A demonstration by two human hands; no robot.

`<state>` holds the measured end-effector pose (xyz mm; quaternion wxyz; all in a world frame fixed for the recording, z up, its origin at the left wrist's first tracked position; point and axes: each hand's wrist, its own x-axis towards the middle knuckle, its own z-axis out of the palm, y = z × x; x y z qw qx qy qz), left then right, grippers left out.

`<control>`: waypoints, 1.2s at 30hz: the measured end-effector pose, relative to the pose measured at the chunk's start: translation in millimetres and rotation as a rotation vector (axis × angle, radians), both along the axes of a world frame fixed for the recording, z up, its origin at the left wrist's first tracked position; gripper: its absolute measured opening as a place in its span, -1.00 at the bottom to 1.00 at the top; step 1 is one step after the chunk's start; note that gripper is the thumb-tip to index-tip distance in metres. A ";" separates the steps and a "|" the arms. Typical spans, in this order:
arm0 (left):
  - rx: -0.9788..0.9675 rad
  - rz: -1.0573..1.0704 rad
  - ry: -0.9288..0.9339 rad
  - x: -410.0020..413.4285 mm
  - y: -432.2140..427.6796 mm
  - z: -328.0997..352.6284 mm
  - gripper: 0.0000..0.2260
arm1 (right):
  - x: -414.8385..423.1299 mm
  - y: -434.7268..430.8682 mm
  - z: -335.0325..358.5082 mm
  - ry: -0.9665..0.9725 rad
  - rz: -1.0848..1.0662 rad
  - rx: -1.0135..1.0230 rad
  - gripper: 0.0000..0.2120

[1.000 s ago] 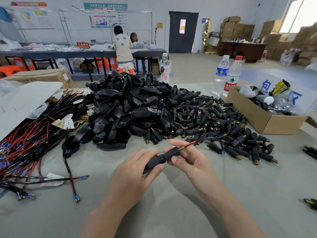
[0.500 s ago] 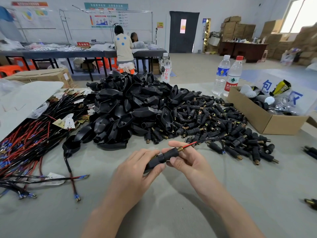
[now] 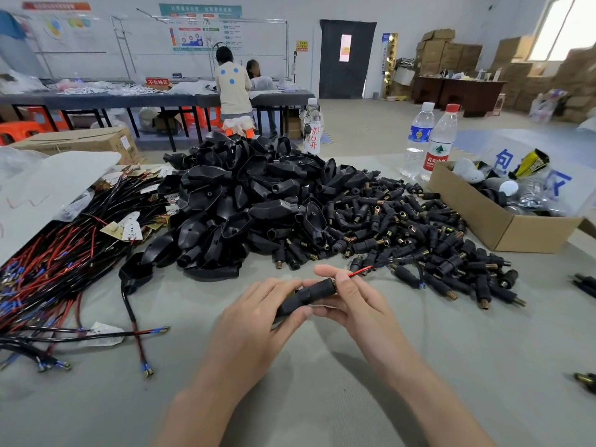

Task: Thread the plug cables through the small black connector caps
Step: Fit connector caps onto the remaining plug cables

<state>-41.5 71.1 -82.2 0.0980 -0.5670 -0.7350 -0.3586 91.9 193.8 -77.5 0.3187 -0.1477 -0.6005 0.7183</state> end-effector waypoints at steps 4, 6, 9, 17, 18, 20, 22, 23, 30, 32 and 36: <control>0.015 0.002 0.038 0.9 0.2 1.1 -0.67 | 0.2 -0.7 0.9 -0.008 0.026 -0.037 -0.68; 0.031 0.005 0.072 1.7 0.9 1.4 -0.69 | -1.2 -1.6 -1.0 -0.019 0.035 -0.051 -0.68; 0.031 0.031 0.129 1.5 1.8 0.5 -0.67 | -3.7 -3.6 -3.7 -0.025 0.047 -0.062 -0.67; 0.078 0.041 0.139 -1.5 3.7 -2.5 -0.63 | -2.0 -4.6 -2.0 -0.012 0.050 -0.045 -0.70; 0.078 0.043 0.144 -1.6 3.8 -2.6 -0.64 | -2.0 -5.4 -1.6 -0.006 0.059 -0.045 -0.74; 0.078 0.036 0.157 -1.6 3.3 -2.9 -0.64 | -2.4 -6.3 -1.3 -0.004 0.061 -0.033 -0.81; 0.082 0.015 0.100 -2.4 2.1 -2.0 -0.61 | -2.5 -5.0 -2.4 -0.010 0.034 -0.006 -0.83; 0.091 0.009 0.028 -3.3 1.0 -1.1 -0.60 | -2.4 -3.5 -2.6 -0.009 0.012 -0.003 -0.83; 0.155 0.001 -0.323 -10.3 -1.0 0.9 -0.87 | 1.1 8.6 -2.3 -0.003 -0.098 0.090 -0.75; 0.125 -0.022 -0.392 -10.1 -0.6 0.1 -0.85 | 2.1 8.4 -1.0 -0.018 -0.109 0.150 -0.65; 0.032 -0.006 -0.350 -15.5 -2.5 -3.3 -0.84 | 3.1 6.9 0.8 -0.056 -0.142 0.267 -0.55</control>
